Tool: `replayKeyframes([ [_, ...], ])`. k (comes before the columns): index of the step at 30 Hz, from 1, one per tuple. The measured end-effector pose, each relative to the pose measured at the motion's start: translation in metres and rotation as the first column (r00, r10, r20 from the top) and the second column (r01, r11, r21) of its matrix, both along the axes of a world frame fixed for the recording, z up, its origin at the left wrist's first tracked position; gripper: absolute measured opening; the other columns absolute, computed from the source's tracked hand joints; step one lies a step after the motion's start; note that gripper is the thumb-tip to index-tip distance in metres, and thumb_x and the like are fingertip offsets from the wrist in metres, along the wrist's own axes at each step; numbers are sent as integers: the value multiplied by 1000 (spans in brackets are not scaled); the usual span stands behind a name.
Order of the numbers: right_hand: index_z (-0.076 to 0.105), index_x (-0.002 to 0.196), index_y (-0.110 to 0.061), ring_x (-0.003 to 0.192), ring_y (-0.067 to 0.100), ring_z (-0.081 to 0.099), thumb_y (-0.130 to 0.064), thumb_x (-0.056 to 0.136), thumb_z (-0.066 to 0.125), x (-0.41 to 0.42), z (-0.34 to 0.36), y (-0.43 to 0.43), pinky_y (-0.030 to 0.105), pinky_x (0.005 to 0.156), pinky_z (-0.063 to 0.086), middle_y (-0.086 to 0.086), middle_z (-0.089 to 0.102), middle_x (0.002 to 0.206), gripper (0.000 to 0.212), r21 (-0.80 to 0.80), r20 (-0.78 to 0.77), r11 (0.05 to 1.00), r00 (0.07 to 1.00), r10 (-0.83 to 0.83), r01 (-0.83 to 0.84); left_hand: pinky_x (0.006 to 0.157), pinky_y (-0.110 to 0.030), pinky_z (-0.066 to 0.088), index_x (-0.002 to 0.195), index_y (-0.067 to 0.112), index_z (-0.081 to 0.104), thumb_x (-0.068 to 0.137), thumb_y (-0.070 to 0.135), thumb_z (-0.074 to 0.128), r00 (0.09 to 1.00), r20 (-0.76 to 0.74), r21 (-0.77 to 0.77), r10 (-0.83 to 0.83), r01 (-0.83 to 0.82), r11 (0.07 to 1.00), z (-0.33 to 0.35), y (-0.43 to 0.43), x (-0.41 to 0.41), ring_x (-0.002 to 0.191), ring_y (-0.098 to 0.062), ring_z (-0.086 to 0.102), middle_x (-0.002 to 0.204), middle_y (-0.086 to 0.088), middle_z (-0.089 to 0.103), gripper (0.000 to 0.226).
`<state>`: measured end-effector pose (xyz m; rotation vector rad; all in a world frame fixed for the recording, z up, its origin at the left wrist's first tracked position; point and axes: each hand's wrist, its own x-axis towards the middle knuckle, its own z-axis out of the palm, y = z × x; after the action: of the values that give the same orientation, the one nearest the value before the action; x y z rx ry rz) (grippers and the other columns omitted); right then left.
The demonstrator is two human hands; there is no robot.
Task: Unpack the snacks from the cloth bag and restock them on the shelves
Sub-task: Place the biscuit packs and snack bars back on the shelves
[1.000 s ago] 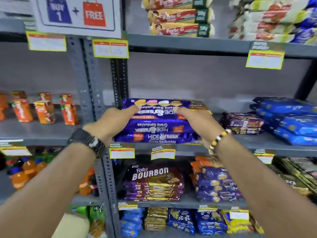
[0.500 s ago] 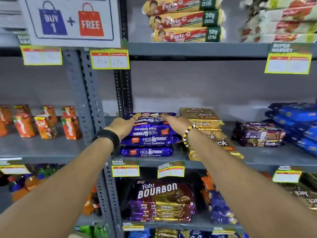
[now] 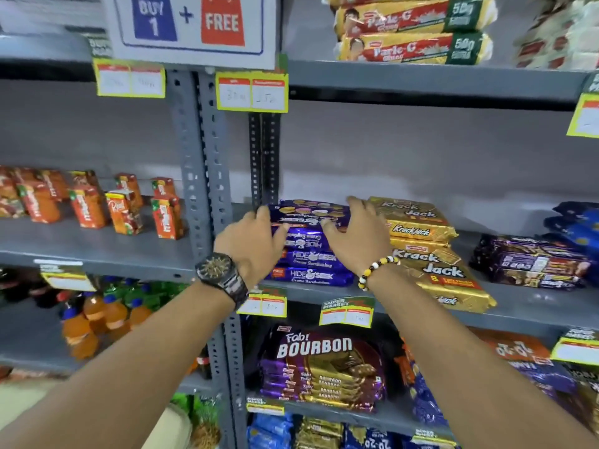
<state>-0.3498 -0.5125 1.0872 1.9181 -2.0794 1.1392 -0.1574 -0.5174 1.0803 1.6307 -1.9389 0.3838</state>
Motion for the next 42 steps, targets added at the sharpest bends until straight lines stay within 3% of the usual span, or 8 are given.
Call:
replayKeyframes([
  [9, 64, 122, -9, 114, 32, 58, -16, 83, 72, 120, -80, 55, 44, 103, 45, 12, 63, 123, 40, -199, 72, 808, 814, 576, -554, 86, -44, 53, 130, 13, 57, 92, 50, 42, 985, 109, 96, 135, -146, 985, -110, 118, 132, 104, -36, 60, 119, -9, 66, 55],
  [13, 66, 116, -5, 108, 33, 61, -8, 80, 76, 200, -143, 70, 30, 97, 39, 17, 67, 116, 38, -62, 149, 705, 691, 707, -707, 96, -48, 49, 140, 15, 47, 93, 49, 47, 941, 77, 368, 329, -333, 868, -175, 194, 214, 123, -35, 50, 139, -8, 54, 58],
  [17, 67, 114, -2, 103, 38, 64, -3, 77, 77, 285, -203, 95, 34, 91, 41, 22, 68, 111, 38, 144, 255, 586, 602, 756, -797, 101, -46, 45, 143, 18, 43, 93, 50, 49, 840, 74, 521, 537, -492, 698, -221, 265, 292, 129, -33, 46, 146, -6, 49, 59],
  [24, 56, 134, -13, 124, 30, 55, -20, 84, 71, 398, -289, 125, 36, 101, 44, 12, 57, 136, 53, 469, 349, 311, 497, 794, -827, 96, -47, 50, 142, 21, 38, 89, 56, 50, 732, 108, 655, 673, -561, 506, -285, 328, 412, 126, -34, 48, 145, -8, 48, 64],
  [32, 48, 140, -16, 124, 27, 56, -32, 86, 73, 514, -386, 111, 33, 100, 45, 12, 55, 140, 62, 688, 527, 188, 660, 535, -701, 111, -41, 38, 153, 20, 29, 86, 62, 60, 559, -221, 842, 799, -304, 446, -380, 296, 549, 136, -34, 45, 153, -18, 40, 85],
  [36, 45, 143, -19, 125, 25, 55, -46, 85, 72, 563, -426, 104, 37, 104, 45, 10, 53, 141, 70, 738, 580, 129, 721, 379, -662, 114, -38, 35, 154, 20, 29, 83, 56, 69, 354, -425, 864, 833, -118, 490, -415, 260, 595, 141, -29, 40, 155, -15, 39, 89],
  [40, 57, 130, -10, 114, 29, 59, -58, 94, 50, 608, -463, 87, 56, 103, 45, 17, 61, 133, 61, 708, 706, 51, 706, -51, -704, 93, -39, 45, 139, 28, 49, 82, 59, 67, -176, -542, 825, 821, 75, 561, -447, 231, 625, 120, -25, 52, 133, -3, 56, 68],
  [42, 62, 123, -13, 113, 25, 58, -61, 97, 41, 618, -476, 87, 52, 101, 39, 12, 65, 127, 59, 686, 717, 45, 664, -212, -726, 96, -42, 43, 126, 29, 54, 91, 56, 59, -257, -531, 801, 807, 159, 577, -460, 226, 629, 122, -24, 52, 126, -1, 59, 44],
])
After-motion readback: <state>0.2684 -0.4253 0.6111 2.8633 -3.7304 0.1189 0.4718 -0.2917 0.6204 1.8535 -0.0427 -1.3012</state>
